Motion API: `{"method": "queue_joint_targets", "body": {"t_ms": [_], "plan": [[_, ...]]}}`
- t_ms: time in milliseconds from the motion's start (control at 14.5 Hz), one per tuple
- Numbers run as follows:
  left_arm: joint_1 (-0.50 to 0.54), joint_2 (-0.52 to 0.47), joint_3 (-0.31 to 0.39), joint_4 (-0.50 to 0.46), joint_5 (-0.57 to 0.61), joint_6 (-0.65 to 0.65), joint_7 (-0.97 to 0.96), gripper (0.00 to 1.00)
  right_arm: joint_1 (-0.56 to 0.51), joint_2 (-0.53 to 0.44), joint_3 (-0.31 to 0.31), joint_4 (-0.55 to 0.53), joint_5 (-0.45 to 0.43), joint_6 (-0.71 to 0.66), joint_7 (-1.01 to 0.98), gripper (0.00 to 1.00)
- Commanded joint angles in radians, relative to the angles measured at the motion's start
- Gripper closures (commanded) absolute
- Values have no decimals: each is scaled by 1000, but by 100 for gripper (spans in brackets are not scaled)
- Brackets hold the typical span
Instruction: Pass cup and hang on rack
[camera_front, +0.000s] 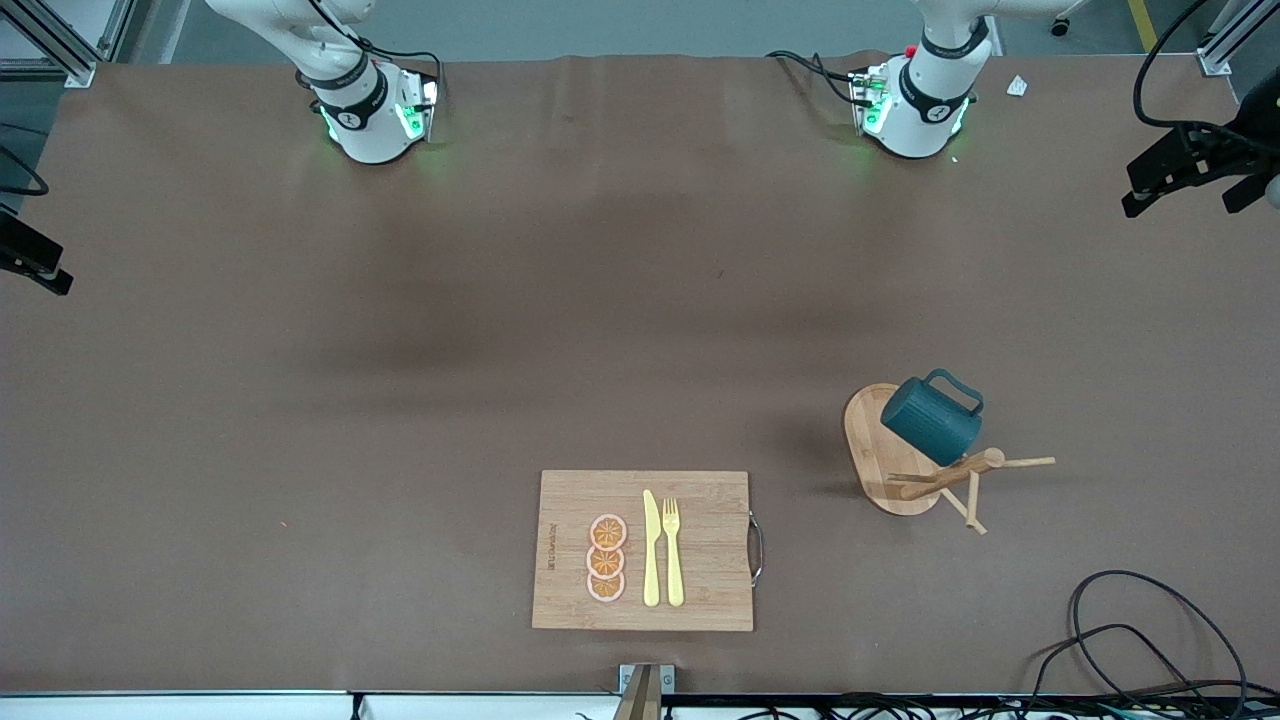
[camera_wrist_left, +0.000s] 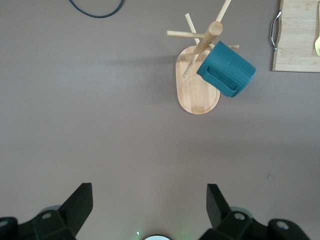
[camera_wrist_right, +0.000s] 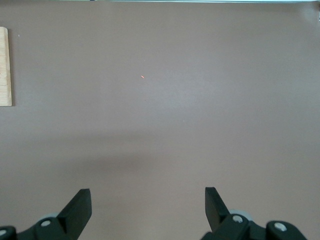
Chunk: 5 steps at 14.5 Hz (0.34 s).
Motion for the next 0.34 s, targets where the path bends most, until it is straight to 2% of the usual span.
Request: {"method": "queue_joint_targets", "body": {"t_ms": [0,276], "plan": [[-6,-6,6,-1,-10,22,29,0,-18,-9,13,-9,9,1,-18,0],[-9,12,6,19,-11,21,29,0,-18,-9,13,-9,9,1,-18,0]]}}
